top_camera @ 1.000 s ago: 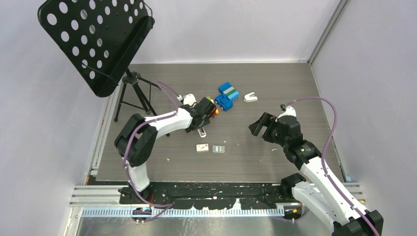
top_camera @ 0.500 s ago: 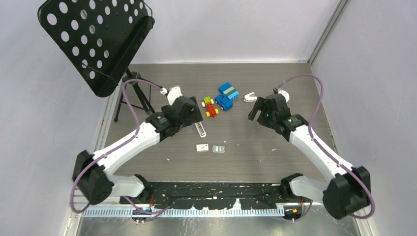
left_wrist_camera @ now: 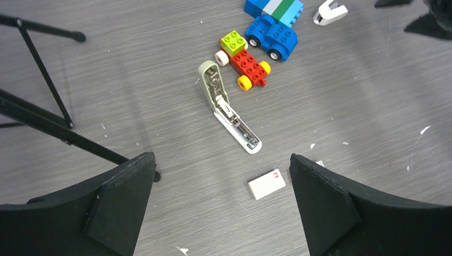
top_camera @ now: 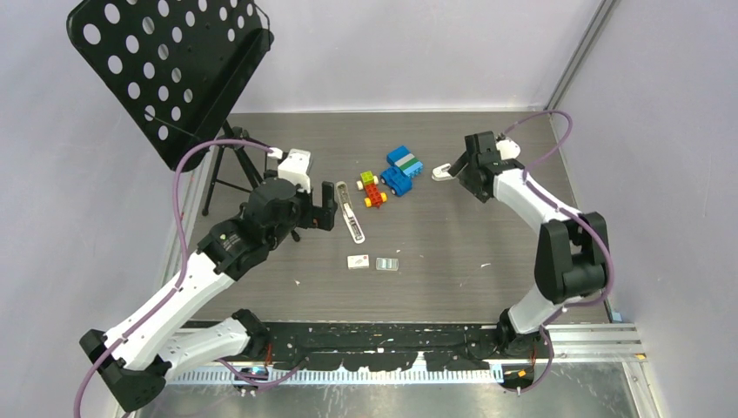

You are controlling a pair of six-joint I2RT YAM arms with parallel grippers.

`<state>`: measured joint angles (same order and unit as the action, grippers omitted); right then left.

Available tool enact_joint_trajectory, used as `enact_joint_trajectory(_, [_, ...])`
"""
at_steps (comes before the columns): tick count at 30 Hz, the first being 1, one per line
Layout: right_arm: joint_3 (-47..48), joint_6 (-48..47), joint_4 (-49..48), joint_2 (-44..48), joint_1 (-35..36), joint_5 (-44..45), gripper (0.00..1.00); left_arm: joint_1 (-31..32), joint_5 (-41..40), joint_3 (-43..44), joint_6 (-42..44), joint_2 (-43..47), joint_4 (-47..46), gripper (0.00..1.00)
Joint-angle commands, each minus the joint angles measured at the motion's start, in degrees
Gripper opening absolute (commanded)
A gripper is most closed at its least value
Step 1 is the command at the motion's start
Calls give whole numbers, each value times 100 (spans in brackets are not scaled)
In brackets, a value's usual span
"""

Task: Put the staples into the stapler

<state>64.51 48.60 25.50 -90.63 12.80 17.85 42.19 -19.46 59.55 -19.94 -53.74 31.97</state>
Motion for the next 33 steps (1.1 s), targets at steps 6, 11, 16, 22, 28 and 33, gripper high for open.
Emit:
enact_joint_trajectory(6, [1055, 954, -533, -1348, -142, 127, 72, -18, 416, -342, 1390, -5, -256, 100])
enact_joint_trajectory(11, [1223, 1180, -891, -1875, -155, -58, 67, -18, 437, -517, 1508, 151, -380, 100])
enact_joint_trajectory(16, [1388, 1379, -980, -2274, -155, -86, 64, -18, 429, -585, 1552, 184, -437, 100])
enact_joint_trajectory(22, [1360, 1472, -1080, -2500, -155, -213, 56, -18, 452, -615, 1551, 102, -453, 100])
enact_joint_trajectory(28, [958, 1324, -1240, -2315, -155, -381, 33, -18, 371, -644, 1585, 67, -472, 100])
enact_joint_trajectory(33, [489, 748, -1276, -1949, -154, -667, 18, -18, 330, -672, 1608, 35, -494, 100])
